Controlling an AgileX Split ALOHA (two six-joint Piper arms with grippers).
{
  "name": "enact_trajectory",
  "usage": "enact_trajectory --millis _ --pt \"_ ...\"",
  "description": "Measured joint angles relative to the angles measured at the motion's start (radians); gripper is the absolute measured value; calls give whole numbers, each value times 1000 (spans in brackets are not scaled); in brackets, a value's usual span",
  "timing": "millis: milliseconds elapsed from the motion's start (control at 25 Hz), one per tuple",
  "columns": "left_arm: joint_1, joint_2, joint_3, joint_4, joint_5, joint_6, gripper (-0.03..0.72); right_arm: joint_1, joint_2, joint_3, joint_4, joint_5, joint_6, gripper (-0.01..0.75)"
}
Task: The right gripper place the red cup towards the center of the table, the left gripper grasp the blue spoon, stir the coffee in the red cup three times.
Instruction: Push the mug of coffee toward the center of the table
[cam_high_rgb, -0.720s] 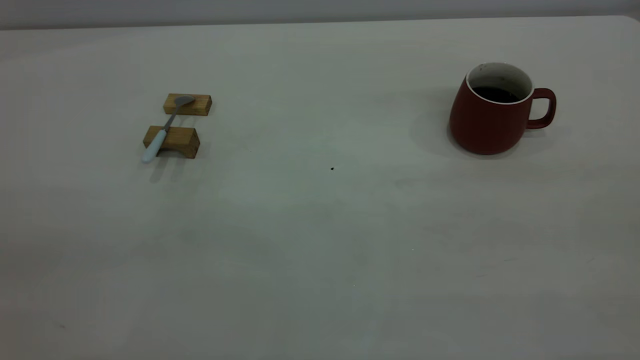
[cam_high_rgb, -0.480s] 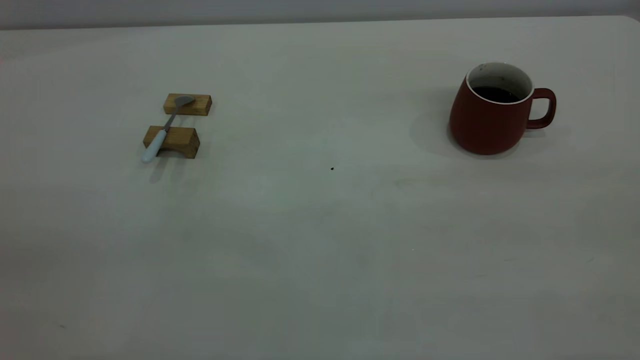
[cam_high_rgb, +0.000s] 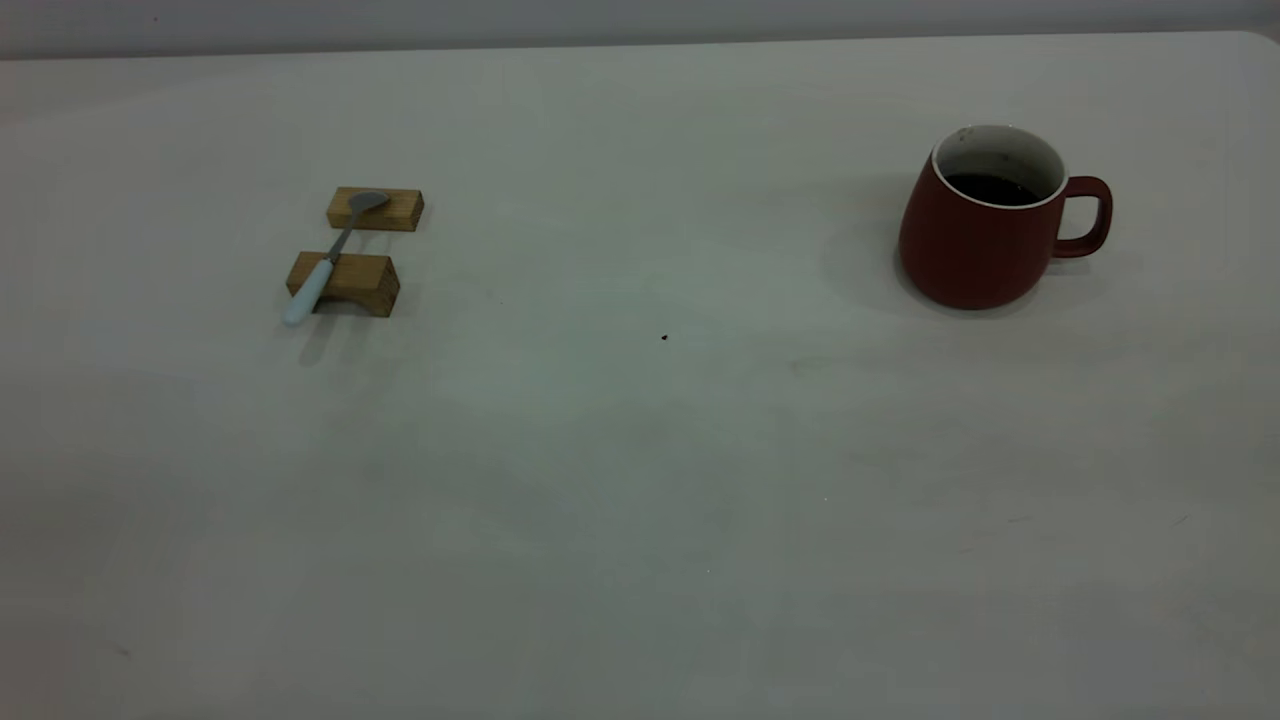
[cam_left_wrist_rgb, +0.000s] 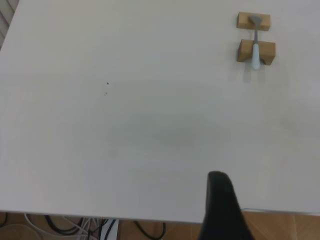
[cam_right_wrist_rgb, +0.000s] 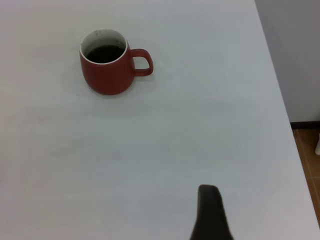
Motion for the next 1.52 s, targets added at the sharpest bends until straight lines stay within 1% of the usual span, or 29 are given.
enact_trajectory --millis 600,960,1080,1240,1400,1480,1520 --pt "0 0 0 0 0 0 548 0 0 0 2 0 0 584" --pt "0 0 0 0 0 0 548 0 27 -4 134 -14 -1 584" --pt "0 0 0 0 0 0 548 0 116 -20 152 -90 -15 584" --pt "0 0 0 0 0 0 548 0 342 -22 164 -273 -100 584" --pt "0 0 0 0 0 0 548 0 640 -24 246 -521 -259 584" --pt "0 0 0 0 0 0 548 0 801 -41 314 -604 -358 584" --pt "0 0 0 0 0 0 548 0 889 -60 348 -623 -416 584"
